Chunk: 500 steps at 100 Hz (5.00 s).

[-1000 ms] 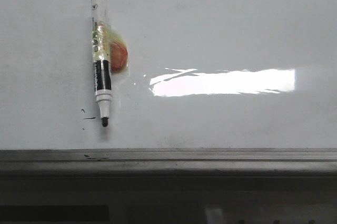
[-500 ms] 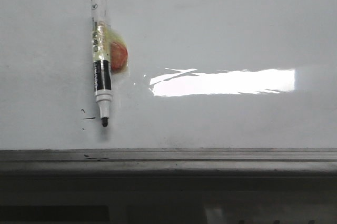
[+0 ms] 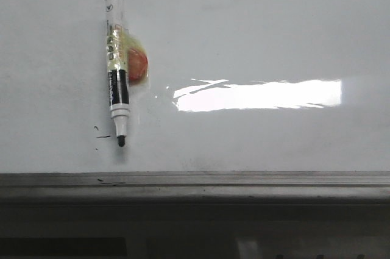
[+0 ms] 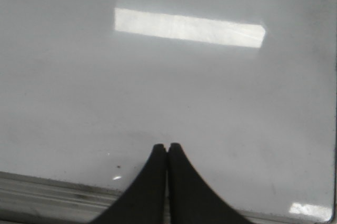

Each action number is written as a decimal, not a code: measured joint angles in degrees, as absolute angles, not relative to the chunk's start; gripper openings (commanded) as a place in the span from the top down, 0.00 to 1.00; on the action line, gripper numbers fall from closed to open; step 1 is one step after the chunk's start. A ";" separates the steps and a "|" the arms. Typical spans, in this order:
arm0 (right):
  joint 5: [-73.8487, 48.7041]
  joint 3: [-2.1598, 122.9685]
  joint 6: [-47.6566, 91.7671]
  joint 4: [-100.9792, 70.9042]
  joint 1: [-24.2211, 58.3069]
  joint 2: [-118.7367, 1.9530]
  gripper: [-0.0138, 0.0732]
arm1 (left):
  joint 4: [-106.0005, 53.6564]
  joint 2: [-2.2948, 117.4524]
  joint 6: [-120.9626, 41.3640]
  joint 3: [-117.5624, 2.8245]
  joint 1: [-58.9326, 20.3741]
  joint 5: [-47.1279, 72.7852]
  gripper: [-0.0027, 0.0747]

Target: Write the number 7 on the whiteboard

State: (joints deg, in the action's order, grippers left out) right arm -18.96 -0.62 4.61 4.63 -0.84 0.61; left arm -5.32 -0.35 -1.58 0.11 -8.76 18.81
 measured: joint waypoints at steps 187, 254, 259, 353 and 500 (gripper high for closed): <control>-17.27 8.86 10.16 -44.69 1.72 0.70 0.53 | -49.76 -0.35 -1.46 -0.45 -8.76 10.67 0.79; -41.80 27.23 18.73 -21.68 1.72 -5.26 0.37 | -36.02 31.84 -19.37 -31.90 -13.31 33.09 0.66; -41.69 27.35 18.77 -21.68 1.72 -6.34 0.37 | -35.50 35.51 -21.51 -33.77 -15.55 34.34 0.66; -40.72 27.35 19.03 -21.50 1.72 -8.38 0.37 | -58.77 70.41 -24.01 -38.94 -37.48 18.89 0.68; -54.08 34.55 79.60 -70.38 24.39 -35.07 0.37 | -62.33 62.53 -93.05 -38.63 -39.47 41.51 0.99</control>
